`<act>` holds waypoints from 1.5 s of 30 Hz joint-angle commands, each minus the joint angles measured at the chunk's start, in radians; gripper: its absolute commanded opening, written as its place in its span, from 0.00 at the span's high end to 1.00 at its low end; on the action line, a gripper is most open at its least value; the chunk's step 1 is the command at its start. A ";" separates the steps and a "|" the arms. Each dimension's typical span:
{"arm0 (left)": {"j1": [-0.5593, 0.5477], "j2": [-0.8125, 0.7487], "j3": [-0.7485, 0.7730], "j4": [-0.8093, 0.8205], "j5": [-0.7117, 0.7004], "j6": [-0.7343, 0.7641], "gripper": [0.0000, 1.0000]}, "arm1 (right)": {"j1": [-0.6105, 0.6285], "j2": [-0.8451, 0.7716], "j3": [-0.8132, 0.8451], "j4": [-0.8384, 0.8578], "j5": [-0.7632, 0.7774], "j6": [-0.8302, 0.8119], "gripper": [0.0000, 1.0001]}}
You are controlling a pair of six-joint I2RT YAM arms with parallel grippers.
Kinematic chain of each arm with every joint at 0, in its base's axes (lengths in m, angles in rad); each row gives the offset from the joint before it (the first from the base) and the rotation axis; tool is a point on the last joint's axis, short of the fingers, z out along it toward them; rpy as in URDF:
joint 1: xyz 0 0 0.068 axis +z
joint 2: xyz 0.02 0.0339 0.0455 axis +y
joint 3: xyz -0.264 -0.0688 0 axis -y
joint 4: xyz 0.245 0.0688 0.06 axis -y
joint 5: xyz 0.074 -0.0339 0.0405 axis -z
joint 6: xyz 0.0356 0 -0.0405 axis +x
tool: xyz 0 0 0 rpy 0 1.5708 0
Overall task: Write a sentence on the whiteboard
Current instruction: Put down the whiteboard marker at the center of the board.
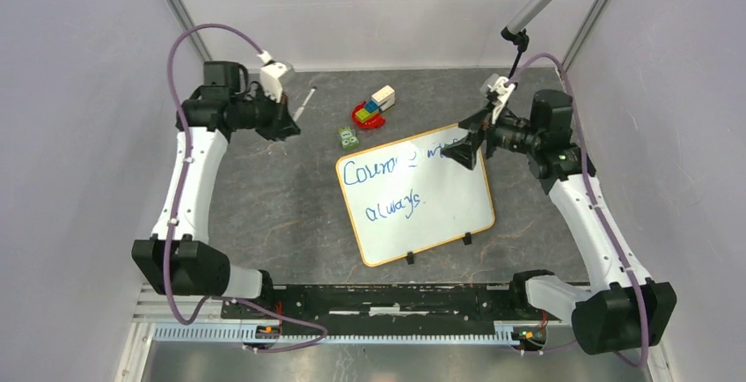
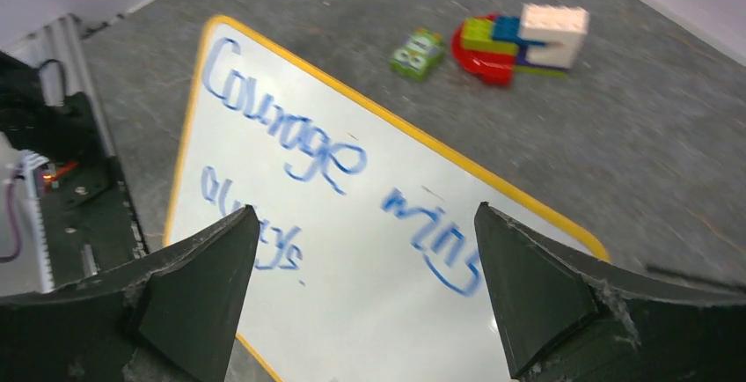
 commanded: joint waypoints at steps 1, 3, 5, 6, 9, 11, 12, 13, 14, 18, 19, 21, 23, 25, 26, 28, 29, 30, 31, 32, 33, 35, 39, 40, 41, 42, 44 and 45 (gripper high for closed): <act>0.181 0.041 -0.047 -0.020 0.067 -0.030 0.98 | -0.140 -0.001 0.047 -0.180 -0.028 -0.184 0.02; 0.242 0.061 -0.095 -0.025 0.040 0.017 0.98 | -0.225 0.010 0.049 -0.268 -0.024 -0.275 0.02; 0.275 0.070 -0.169 -0.002 -0.033 0.057 0.98 | -0.298 0.020 0.037 -0.335 -0.026 -0.356 0.02; 0.288 0.076 -0.213 0.020 -0.069 0.065 0.98 | -0.332 0.025 0.026 -0.359 -0.025 -0.398 0.02; 0.299 0.097 -0.321 0.077 -0.170 0.097 0.98 | -0.440 0.046 -0.015 -0.416 -0.003 -0.500 0.02; 0.300 0.113 -0.383 0.119 -0.202 0.113 0.98 | -0.494 0.067 -0.034 -0.449 0.006 -0.561 0.02; 0.300 0.120 -0.406 0.140 -0.218 0.114 0.98 | -0.520 0.079 -0.044 -0.464 0.012 -0.586 0.02; 0.300 0.130 -0.432 0.163 -0.226 0.113 0.98 | -0.542 0.089 -0.053 -0.466 0.018 -0.603 0.02; 0.299 0.141 -0.446 0.177 -0.232 0.114 0.97 | -0.567 0.097 -0.065 -0.465 0.020 -0.618 0.02; 0.300 0.198 -0.489 0.226 -0.244 0.109 0.96 | -0.624 0.134 -0.096 -0.468 0.042 -0.665 0.02; 0.299 0.208 -0.494 0.233 -0.246 0.108 0.95 | -0.632 0.141 -0.104 -0.466 0.045 -0.670 0.02; 0.298 0.229 -0.499 0.241 -0.249 0.109 0.93 | -0.636 0.151 -0.118 -0.464 0.048 -0.679 0.02; 0.297 0.246 -0.505 0.241 -0.250 0.114 0.91 | -0.637 0.159 -0.125 -0.462 0.048 -0.682 0.02; 0.298 0.253 -0.514 0.251 -0.253 0.118 0.88 | -0.638 0.165 -0.131 -0.460 0.048 -0.686 0.02; 0.296 0.255 -0.519 0.256 -0.252 0.120 0.85 | -0.637 0.166 -0.134 -0.458 0.048 -0.689 0.02; 0.294 0.261 -0.527 0.263 -0.257 0.122 0.80 | -0.636 0.173 -0.138 -0.456 0.049 -0.689 0.02; 0.290 0.264 -0.527 0.264 -0.258 0.122 0.78 | -0.637 0.176 -0.139 -0.456 0.050 -0.692 0.02; 0.290 0.268 -0.525 0.262 -0.259 0.122 0.77 | -0.637 0.177 -0.140 -0.456 0.053 -0.693 0.02; 0.286 0.270 -0.524 0.263 -0.259 0.123 0.75 | -0.638 0.178 -0.141 -0.456 0.058 -0.694 0.02; 0.285 0.272 -0.524 0.262 -0.261 0.121 0.72 | -0.638 0.177 -0.145 -0.451 0.062 -0.697 0.02; 0.282 0.275 -0.524 0.262 -0.266 0.121 0.70 | -0.638 0.175 -0.148 -0.447 0.067 -0.699 0.02; 0.273 0.277 -0.523 0.262 -0.274 0.122 0.68 | -0.636 0.174 -0.155 -0.444 0.072 -0.703 0.02; 0.263 0.275 -0.526 0.255 -0.284 0.124 0.61 | -0.636 0.172 -0.158 -0.446 0.086 -0.714 0.02; 0.263 0.273 -0.522 0.249 -0.281 0.123 0.60 | -0.636 0.171 -0.158 -0.450 0.087 -0.719 0.02; 0.263 0.266 -0.517 0.242 -0.277 0.123 0.58 | -0.637 0.168 -0.157 -0.452 0.089 -0.722 0.02; 0.262 0.260 -0.512 0.231 -0.270 0.122 0.57 | -0.636 0.167 -0.155 -0.453 0.093 -0.724 0.02; 0.263 0.234 -0.498 0.209 -0.252 0.120 0.53 | -0.636 0.163 -0.144 -0.459 0.100 -0.731 0.02; 0.263 0.222 -0.488 0.200 -0.248 0.119 0.49 | -0.636 0.163 -0.138 -0.463 0.102 -0.733 0.02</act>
